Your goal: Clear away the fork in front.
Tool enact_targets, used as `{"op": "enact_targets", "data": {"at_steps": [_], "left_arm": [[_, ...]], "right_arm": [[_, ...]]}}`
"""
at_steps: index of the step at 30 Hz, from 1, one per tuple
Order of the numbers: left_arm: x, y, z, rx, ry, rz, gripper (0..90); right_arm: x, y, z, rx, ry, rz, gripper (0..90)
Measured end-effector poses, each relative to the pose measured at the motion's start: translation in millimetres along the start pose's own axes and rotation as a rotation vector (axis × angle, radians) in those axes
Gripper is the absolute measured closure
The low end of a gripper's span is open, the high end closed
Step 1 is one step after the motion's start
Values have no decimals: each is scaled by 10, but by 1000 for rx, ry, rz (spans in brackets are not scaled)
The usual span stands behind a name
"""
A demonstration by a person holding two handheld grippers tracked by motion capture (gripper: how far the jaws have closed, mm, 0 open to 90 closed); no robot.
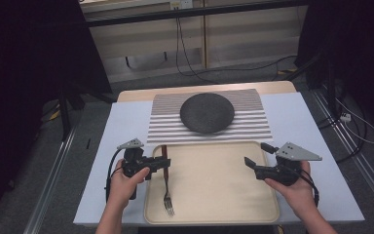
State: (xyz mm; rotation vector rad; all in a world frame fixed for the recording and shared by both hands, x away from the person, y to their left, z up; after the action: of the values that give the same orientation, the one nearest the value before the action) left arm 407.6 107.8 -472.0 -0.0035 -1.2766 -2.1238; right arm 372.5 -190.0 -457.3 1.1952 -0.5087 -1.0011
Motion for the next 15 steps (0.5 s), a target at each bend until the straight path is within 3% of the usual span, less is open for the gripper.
{"op": "enact_targets", "data": {"at_steps": [4,15], "left_arm": [[-4,-46,-35,-28,11,-20,709],[-89,-139,-51,-48,29,8,695]], "right_arm": [[-8,-18,14,-13,1,13,218],[39,-27,86,14,-6,-4,218]]}}
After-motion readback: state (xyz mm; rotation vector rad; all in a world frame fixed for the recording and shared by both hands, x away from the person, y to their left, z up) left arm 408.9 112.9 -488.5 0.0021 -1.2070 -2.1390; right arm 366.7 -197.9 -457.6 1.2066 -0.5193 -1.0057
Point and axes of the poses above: each handheld gripper's, and its own axes: z roughly backward along the jaws, y roughly out of its top, x roughly to its right, the point moved 10 cm from there along -z, roughly forward along the jaws, and after that the axes turned 6 degrees about -z, right-handed, at the moved point
